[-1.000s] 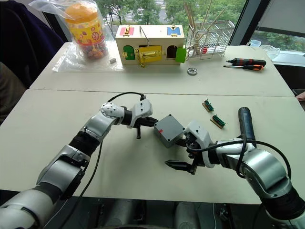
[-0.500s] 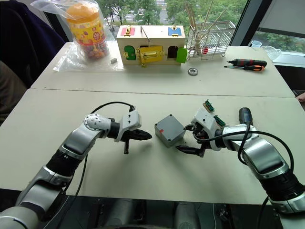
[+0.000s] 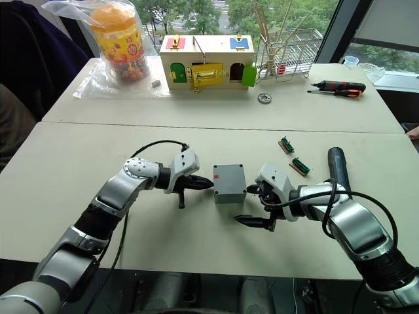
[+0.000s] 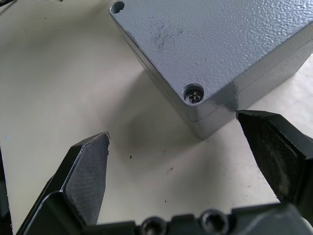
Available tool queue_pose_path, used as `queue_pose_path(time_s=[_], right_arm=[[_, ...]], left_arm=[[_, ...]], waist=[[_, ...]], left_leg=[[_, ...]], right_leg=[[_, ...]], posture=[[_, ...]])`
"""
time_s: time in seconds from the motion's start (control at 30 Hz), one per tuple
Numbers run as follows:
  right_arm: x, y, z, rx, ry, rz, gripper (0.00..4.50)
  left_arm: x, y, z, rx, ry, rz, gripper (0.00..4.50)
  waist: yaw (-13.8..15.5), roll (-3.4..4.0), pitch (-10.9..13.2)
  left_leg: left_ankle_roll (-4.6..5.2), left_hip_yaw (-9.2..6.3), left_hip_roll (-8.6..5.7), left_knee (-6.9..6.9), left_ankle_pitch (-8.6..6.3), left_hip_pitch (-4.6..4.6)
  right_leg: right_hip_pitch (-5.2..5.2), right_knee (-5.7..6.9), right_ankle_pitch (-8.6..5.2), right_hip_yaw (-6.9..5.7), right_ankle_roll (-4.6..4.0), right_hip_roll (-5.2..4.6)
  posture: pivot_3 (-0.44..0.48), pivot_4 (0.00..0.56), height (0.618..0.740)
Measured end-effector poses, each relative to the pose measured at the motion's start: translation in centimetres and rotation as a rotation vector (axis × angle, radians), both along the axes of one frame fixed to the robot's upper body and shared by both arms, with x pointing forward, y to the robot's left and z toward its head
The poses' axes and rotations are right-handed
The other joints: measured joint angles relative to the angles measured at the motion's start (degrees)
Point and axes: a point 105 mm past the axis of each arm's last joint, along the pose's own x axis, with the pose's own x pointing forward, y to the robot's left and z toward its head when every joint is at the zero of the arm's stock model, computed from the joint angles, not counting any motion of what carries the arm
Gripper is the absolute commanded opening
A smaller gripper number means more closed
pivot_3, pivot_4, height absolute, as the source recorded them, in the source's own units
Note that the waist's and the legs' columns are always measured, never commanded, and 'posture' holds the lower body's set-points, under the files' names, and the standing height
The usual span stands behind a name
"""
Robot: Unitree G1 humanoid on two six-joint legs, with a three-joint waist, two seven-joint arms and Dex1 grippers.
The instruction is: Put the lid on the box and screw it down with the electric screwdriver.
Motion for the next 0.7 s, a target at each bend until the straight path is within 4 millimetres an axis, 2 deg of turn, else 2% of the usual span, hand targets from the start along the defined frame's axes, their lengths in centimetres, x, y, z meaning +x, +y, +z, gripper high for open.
queue_pose_path(time_s=[0.13,0.3,0.4,0.5,0.6,0.67,0.7], right_arm=[[-0.2,-0.6,0.3,0.010,-0.009,-0.046,4.45],[1.1,-4.4,3.1,0.091,-0.062,-0.255,4.45],[2.8,-8.3,5.3,0.209,-0.155,-0.465,4.45],[4.4,-10.6,5.2,0.273,-0.204,-0.594,4.45],[5.7,-11.7,4.1,0.254,-0.220,-0.645,3.76],[6.7,-12.3,3.5,0.245,-0.240,-0.668,3.04],[7.1,-12.4,3.3,0.237,-0.247,-0.672,3.04]], left_arm=[[-0.2,0.0,0.1,-0.003,0.000,-0.012,0.00],[0.5,1.2,1.2,-0.027,-0.015,0.036,0.00],[1.1,2.0,4.0,-0.147,-0.012,0.081,0.00],[0.6,1.1,6.5,-0.238,-0.023,0.044,0.00],[-0.3,0.1,6.9,-0.260,-0.012,-0.006,0.00],[-0.3,-0.1,6.9,-0.260,-0.008,-0.008,0.00],[-0.3,-0.1,6.8,-0.259,-0.008,-0.005,0.00]], waist=[[0.08,0.00,0.00],[0.00,0.00,0.00],[0.08,-0.03,-0.01],[-0.06,-0.02,-0.02],[-0.19,0.01,-0.02],[-0.26,0.02,-0.02],[-0.29,0.02,-0.02]], left_leg=[[0.02,0.00,-0.01,0.04,-0.01,-0.03],[0.04,-0.02,0.01,0.08,-0.02,-0.03],[0.07,-0.06,0.00,0.13,-0.04,-0.03],[0.08,-0.02,-0.01,0.13,-0.05,-0.02],[0.08,0.03,-0.01,0.11,-0.05,-0.02],[0.07,0.05,-0.01,0.11,-0.05,-0.02],[0.07,0.05,-0.01,0.11,-0.05,-0.02]], right_leg=[[0.00,0.00,0.00,0.00,0.00,-0.01],[0.01,0.01,0.00,0.00,0.00,-0.01],[0.08,0.01,0.00,-0.03,0.00,-0.01],[0.08,0.01,0.01,-0.02,0.01,-0.02],[0.04,0.02,0.01,-0.01,0.01,0.00],[0.04,0.02,0.01,0.00,0.01,0.00],[0.04,0.02,0.00,0.00,0.01,0.01]], posture=[[0.000,0.150,0.705],[0.000,0.150,0.705],[0.000,0.150,0.705],[0.000,0.150,0.705],[0.000,0.150,0.705],[0.000,0.150,0.705],[0.000,0.150,0.705]])
